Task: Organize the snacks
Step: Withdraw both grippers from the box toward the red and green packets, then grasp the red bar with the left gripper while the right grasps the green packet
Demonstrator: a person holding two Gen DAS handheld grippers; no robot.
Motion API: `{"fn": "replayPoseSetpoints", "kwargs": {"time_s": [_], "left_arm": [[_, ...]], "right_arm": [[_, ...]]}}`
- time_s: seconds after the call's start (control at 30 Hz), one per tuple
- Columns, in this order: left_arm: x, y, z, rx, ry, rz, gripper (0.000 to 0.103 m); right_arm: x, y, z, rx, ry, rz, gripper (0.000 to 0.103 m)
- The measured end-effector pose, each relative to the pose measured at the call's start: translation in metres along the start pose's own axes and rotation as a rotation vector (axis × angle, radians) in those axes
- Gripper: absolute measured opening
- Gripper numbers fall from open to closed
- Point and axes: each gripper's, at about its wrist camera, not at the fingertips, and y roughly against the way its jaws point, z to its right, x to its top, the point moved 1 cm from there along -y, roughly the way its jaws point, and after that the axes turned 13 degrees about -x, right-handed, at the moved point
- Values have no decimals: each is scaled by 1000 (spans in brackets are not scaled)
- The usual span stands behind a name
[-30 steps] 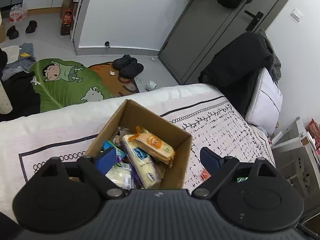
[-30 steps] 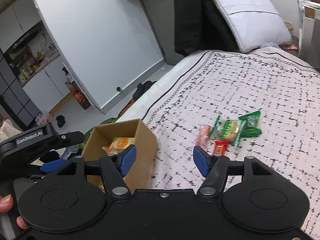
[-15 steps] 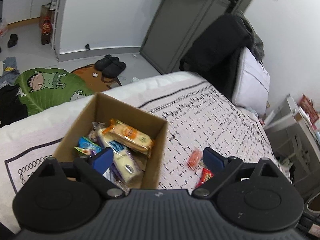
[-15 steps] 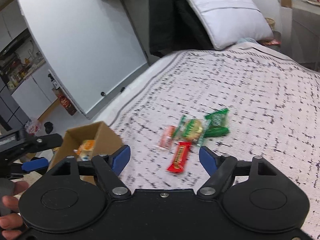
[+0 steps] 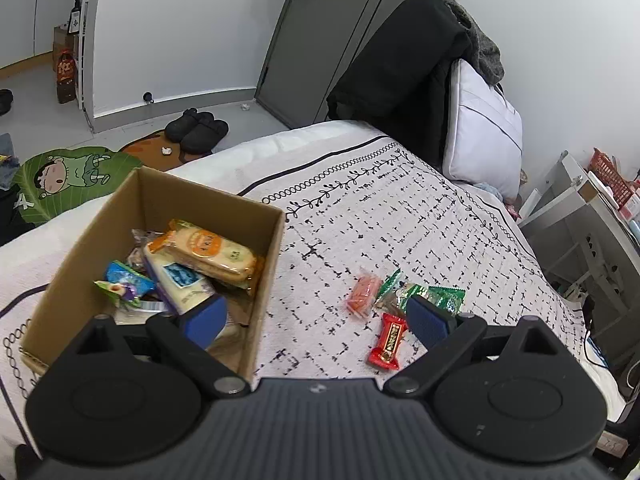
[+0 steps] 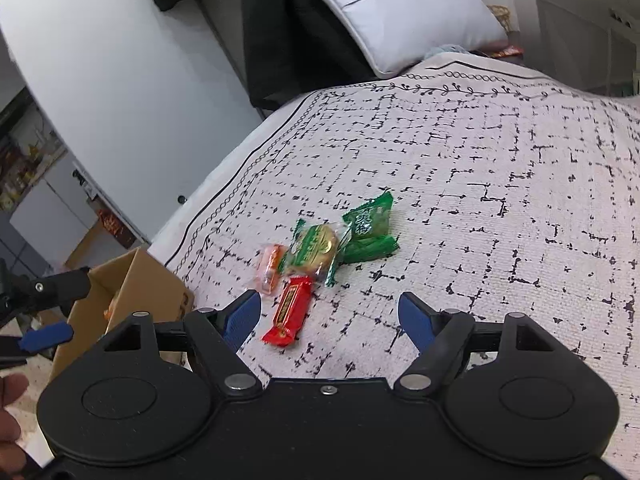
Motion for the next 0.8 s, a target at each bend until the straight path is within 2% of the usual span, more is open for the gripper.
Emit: {"fn": "replayPoseSetpoints", "kwargs": {"time_s": [0.43,0.6,0.8], "left_arm": [[-6,-41,29,-16,-4,18,92],[-14,-60,41,-26,-30,-5,84],[-26,-85,42,-25,-19,-43,65]], "right_arm": [[11,-36,22,25,-94,-37,72],[15,-49,26,23,-110,-56,67],[27,-61,32,17,-150,-48,65]]}}
